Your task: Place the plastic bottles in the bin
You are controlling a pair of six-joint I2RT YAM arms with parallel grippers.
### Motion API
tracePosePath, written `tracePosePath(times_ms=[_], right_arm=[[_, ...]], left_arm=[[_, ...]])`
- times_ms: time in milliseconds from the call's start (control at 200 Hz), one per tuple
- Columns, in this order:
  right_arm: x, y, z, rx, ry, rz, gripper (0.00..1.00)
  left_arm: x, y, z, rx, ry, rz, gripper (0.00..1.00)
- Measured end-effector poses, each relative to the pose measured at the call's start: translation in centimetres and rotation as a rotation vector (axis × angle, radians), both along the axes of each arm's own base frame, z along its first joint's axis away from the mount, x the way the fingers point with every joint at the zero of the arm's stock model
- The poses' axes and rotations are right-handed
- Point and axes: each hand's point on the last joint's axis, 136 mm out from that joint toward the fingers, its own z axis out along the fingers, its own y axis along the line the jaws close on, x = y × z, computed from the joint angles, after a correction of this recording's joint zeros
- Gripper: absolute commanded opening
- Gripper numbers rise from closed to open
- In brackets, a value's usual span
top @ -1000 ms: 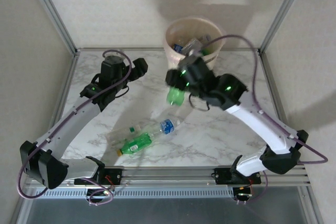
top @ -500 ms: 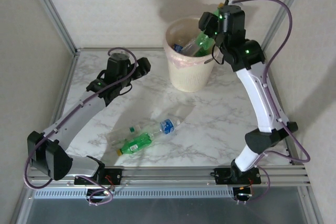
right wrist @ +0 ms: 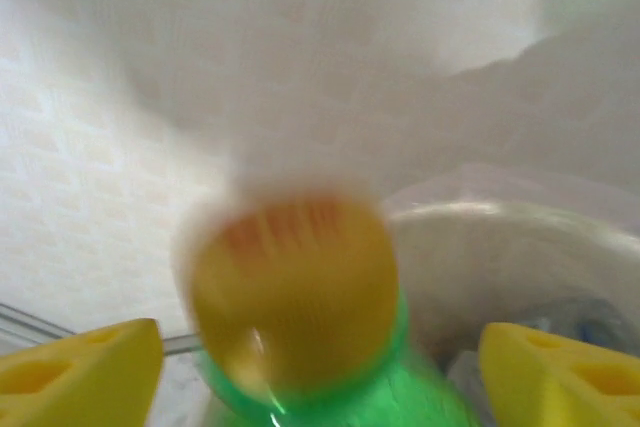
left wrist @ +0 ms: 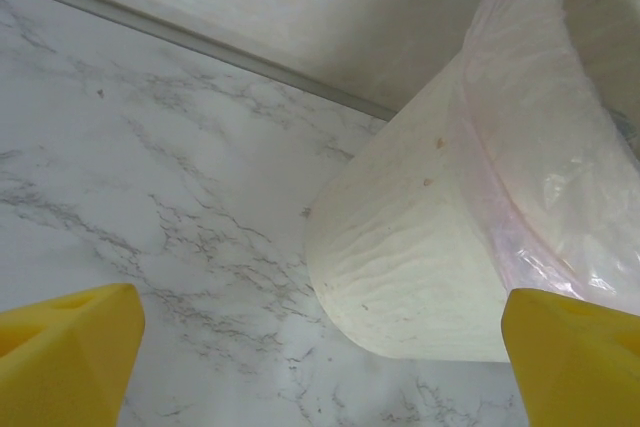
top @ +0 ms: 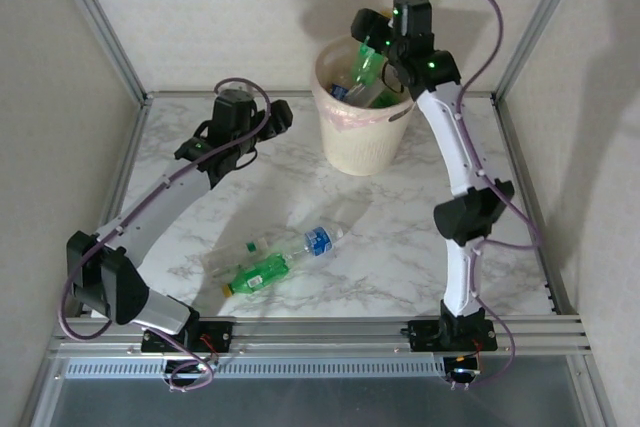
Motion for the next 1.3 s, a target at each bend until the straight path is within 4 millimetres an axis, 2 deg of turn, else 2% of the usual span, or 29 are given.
tracePosePath(times_ms=[140, 285, 355, 456, 581, 656, 736, 876, 986, 1136, 1217, 1297], right_arm=[[1.8, 0.6, -3.3, 0.005, 0.057, 0.021, 0.95], [1.4, 0.5, -6.1, -0.01, 0.125, 0.037, 0.94], [0.7, 0.4, -6.2, -0.015, 0.135, 0.045, 0.92], [-0.5, 0.1, -4.4, -0.013, 0.109, 0.061, 0.9], [-4.0, -0.2, -1.6, -0.029, 0.061, 0.093, 0.9], [-7.1, 0.1, 0.0, -0.042, 0.026, 0.128, 0.9], [-11.0, 1.4, 1.4, -0.05, -0.02, 0.192, 0.89], [-16.9, 3.7, 1.6, -0.046, -0.055, 0.335, 0.89], [-20.0, 4.9, -0.9, -0.074, -0.023, 0.411, 0.89], [-23.7, 6.7, -7.2, -0.146, 0.087, 0.508, 0.89], [-24.6, 6.7, -9.8, -0.177, 0.147, 0.526, 0.89], [-24.8, 6.5, -10.7, -0.195, 0.171, 0.52, 0.89]], left_arm=[[0.2, 0.1, 0.3, 0.004, -0.004, 0.001, 0.95], [0.2, 0.2, 0.3, 0.005, -0.003, 0.004, 0.94], [0.2, 0.3, 0.3, 0.005, -0.002, 0.005, 0.94], [0.1, 0.4, 0.4, 0.005, -0.002, 0.009, 0.94], [-0.7, 1.2, 0.9, -0.005, -0.009, 0.036, 0.95], [-1.8, 2.0, 1.4, -0.018, -0.017, 0.06, 0.94], [-2.9, 3.0, 2.2, -0.033, -0.026, 0.095, 0.93], [-4.4, 4.6, 2.8, -0.039, -0.016, 0.159, 0.95], [-5.7, 6.0, 1.9, -0.036, 0.02, 0.22, 0.95], [-7.5, 7.9, -0.9, -0.018, 0.13, 0.325, 0.94], [-8.7, 8.8, -2.7, -0.02, 0.198, 0.383, 0.96], [-10.3, 9.8, -4.8, -0.031, 0.272, 0.437, 0.95]])
